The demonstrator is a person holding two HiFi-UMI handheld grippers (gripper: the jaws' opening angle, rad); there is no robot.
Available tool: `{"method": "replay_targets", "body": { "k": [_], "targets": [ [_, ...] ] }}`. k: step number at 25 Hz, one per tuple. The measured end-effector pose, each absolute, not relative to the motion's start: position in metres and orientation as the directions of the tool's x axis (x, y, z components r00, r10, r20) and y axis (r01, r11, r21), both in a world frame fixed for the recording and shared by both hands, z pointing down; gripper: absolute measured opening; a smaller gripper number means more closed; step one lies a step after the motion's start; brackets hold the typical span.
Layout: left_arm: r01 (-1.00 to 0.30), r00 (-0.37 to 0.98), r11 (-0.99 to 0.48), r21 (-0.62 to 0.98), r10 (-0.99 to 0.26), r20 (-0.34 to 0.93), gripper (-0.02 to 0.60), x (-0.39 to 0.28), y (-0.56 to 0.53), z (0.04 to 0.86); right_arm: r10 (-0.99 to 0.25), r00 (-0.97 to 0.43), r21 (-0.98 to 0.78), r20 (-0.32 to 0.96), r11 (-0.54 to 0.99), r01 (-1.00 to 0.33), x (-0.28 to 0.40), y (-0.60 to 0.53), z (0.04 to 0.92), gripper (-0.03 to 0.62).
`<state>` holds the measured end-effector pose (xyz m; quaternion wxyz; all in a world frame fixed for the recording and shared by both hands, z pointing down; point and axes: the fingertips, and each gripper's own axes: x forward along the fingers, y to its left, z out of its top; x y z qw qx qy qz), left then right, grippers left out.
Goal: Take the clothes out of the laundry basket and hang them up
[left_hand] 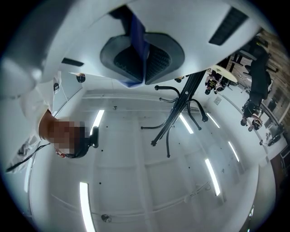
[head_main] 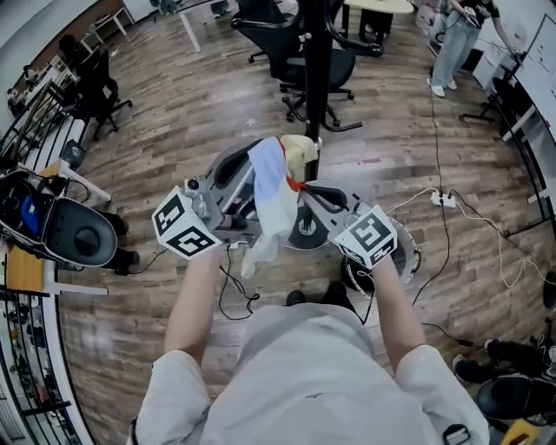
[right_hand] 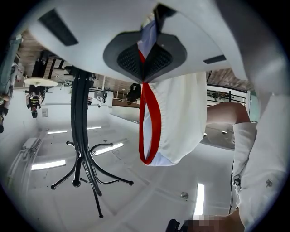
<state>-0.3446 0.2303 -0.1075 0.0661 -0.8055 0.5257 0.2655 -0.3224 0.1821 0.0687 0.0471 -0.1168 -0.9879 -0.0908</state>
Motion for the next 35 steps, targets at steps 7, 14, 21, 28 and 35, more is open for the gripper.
{"method": "replay_targets", "body": {
  "k": [7,14,21,28,35],
  "targets": [
    [-0.905,0.271,-0.396,0.156,-0.819,-0.505,0.025,-0.337,0.196,-0.12,0.163,-0.985,0.227,0.064,0.958,0.174,-0.289,0.116,0.021,0.006],
    [-0.924,0.231,-0.348,0.159,-0.838,-0.494,0.025,-0.332,0.175,-0.12,0.099,-0.995,0.305,-0.029,0.948,0.085,-0.261,0.072,-0.042,0.006],
    [-0.945,0.194,-0.29,0.153,-0.871,-0.452,0.025,-0.335,0.152,-0.119,0.082,-0.993,0.393,-0.083,0.919,0.043,-0.26,0.043,-0.094,0.006],
    [-0.958,0.163,-0.255,0.129,-0.859,-0.486,0.025,-0.34,0.146,-0.141,0.117,-0.983,0.47,-0.144,0.882,0.036,-0.263,0.032,-0.144,0.006],
    [-0.973,0.126,-0.206,0.1,-0.845,-0.52,0.025,-0.35,0.143,-0.171,0.124,-0.969,0.496,-0.216,0.868,0.0,-0.263,0.013,-0.189,0.006]
  ]
}}
